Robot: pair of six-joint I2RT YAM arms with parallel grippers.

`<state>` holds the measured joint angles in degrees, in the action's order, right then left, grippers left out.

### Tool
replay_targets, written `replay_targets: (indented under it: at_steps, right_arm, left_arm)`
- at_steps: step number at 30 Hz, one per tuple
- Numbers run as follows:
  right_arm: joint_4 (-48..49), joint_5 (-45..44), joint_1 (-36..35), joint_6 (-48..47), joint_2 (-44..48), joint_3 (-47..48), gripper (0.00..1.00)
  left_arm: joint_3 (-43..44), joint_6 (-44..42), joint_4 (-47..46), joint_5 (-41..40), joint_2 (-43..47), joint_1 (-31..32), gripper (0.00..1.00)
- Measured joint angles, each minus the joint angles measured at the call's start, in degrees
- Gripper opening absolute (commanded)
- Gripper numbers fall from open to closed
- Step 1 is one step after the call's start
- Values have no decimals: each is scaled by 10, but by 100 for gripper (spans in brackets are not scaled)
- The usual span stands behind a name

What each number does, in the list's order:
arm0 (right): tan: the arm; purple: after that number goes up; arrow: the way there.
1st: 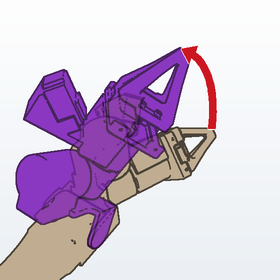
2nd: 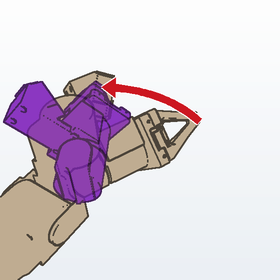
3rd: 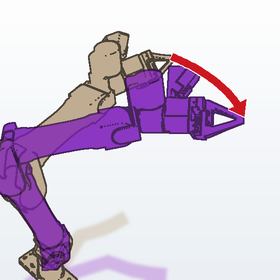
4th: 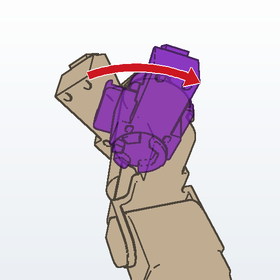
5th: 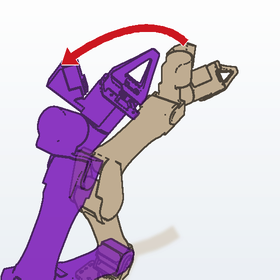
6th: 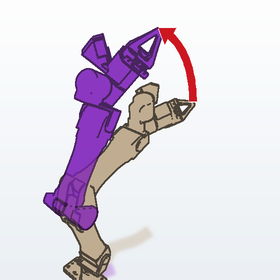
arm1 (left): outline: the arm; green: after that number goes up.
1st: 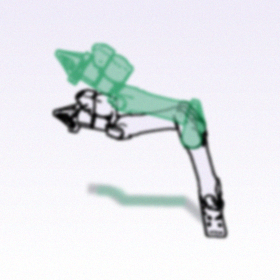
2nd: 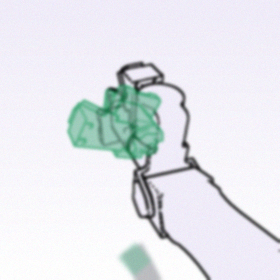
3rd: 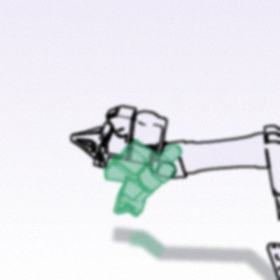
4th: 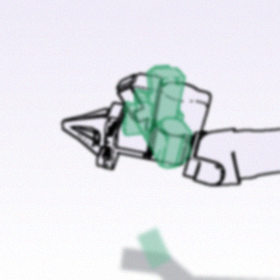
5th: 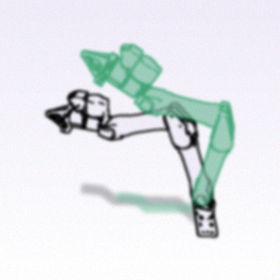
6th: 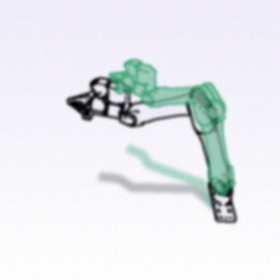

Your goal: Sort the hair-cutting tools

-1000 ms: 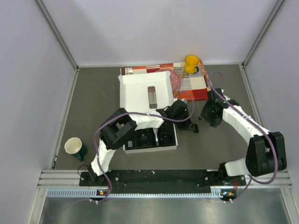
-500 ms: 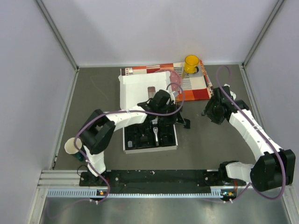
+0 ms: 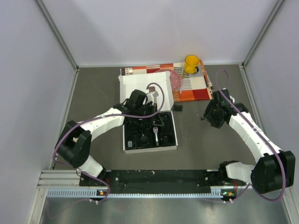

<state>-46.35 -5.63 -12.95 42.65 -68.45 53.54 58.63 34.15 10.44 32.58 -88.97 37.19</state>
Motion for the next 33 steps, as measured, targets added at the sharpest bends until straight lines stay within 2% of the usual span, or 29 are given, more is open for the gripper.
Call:
replay_targets:
  at_steps: [4, 12, 33]
  right_arm:
    - [2, 3, 0, 0, 0, -9, 57]
    - [4, 11, 0, 2, 1, -33, 57]
    - [5, 24, 0, 6, 18, -52, 56]
  left_arm:
    - [-18, -14, 29, 11, 0, -24, 0]
    - [-18, -8, 22, 43, -15, -26, 0]
    - [-23, 92, -32, 20, -66, -26, 0]
